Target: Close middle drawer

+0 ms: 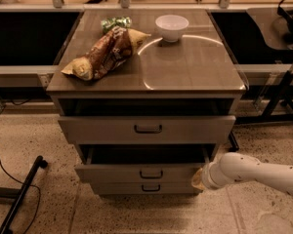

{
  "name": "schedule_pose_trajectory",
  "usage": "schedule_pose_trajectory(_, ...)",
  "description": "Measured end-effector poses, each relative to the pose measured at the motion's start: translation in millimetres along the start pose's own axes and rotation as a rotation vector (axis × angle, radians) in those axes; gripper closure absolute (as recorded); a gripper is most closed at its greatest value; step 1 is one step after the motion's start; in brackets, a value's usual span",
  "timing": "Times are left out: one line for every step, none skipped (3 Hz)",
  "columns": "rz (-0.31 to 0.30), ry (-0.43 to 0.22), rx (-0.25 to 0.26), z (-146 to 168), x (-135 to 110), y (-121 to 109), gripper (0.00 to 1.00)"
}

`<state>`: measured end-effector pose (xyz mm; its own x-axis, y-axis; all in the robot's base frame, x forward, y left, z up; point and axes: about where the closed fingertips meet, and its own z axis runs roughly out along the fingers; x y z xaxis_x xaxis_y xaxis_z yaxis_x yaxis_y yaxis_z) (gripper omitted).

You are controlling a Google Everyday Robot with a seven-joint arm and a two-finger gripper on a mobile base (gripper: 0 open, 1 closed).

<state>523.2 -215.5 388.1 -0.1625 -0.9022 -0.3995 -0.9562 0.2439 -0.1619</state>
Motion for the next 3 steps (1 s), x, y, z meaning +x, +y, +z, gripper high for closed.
schedule_pose_trajectory(0.000, 0.000, 0.000, 0, 0, 0, 1.00)
schedule_pose_trajectory(0.031, -0.017, 0.026, 12, 7, -30, 1.00)
schedule_pose_trajectory(0.031, -0.017, 0.026, 12, 7, -30, 1.00)
